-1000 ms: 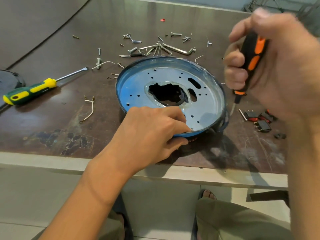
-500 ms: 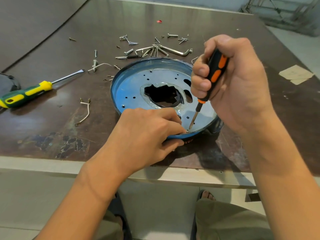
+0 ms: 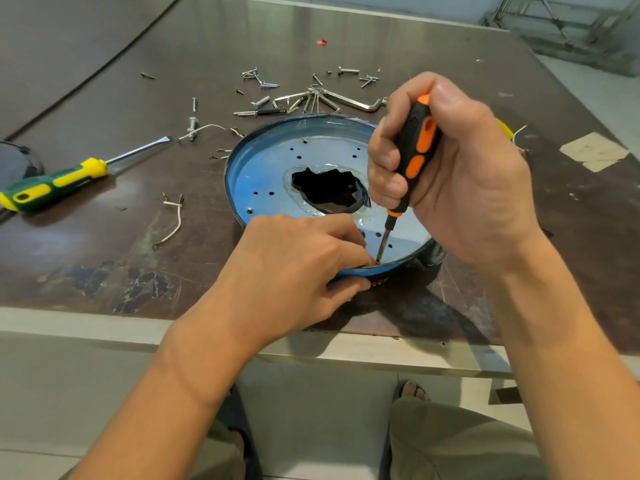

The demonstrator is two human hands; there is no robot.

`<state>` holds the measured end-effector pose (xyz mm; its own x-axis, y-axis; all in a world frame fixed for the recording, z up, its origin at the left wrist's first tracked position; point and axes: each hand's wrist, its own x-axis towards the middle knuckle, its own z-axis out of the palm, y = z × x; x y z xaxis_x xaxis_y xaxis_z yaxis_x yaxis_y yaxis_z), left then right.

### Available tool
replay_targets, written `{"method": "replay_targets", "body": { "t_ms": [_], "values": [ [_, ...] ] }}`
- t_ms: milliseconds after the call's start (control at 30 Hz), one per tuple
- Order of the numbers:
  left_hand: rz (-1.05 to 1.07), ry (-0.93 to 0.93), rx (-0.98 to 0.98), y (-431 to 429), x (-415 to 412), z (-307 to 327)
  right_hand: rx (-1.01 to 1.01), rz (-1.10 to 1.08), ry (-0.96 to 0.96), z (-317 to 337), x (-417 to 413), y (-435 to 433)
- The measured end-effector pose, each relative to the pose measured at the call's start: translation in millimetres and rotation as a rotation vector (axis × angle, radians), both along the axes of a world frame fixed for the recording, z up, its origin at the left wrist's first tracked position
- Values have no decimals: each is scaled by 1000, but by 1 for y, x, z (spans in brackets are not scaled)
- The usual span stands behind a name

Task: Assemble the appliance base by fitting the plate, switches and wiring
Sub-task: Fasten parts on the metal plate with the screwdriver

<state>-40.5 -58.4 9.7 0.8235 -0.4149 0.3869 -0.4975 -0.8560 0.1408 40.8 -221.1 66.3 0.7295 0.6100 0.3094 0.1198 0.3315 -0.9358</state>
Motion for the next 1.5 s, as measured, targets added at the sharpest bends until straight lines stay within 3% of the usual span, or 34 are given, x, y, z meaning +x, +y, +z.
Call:
{"method": "replay_targets", "body": {
  "t_ms": [100,267,400,600,800,967,1167,1333,1500],
  "values": [
    [1,8,-7,0,0,1,12,-6,-88,-2,2,-4],
    [24,16,0,-1,-1,1,111,4,-38,-6,-4,3],
    [27,10,-5,-1,-1,2,73,31,42,-9,-5,4],
    [14,26,-2,-1,-1,2,89,-121,-115,-12,-4,-2],
    [20,17,-15,-1,-1,1,142,-114,62,-12,-7,-4],
    [20,21,-17,-1,0,0,146,-208,-92,-13,-12,-4],
    [9,22,-17,-2,0,-1,188,-135,79,-10,-10,-5],
    [6,25,-15,-1,1,0,128,-191,-109,-14,-12,-5],
    [-1,17,-26,-1,1,-1,158,-209,-10,-11,-10,-3]
  ]
}}
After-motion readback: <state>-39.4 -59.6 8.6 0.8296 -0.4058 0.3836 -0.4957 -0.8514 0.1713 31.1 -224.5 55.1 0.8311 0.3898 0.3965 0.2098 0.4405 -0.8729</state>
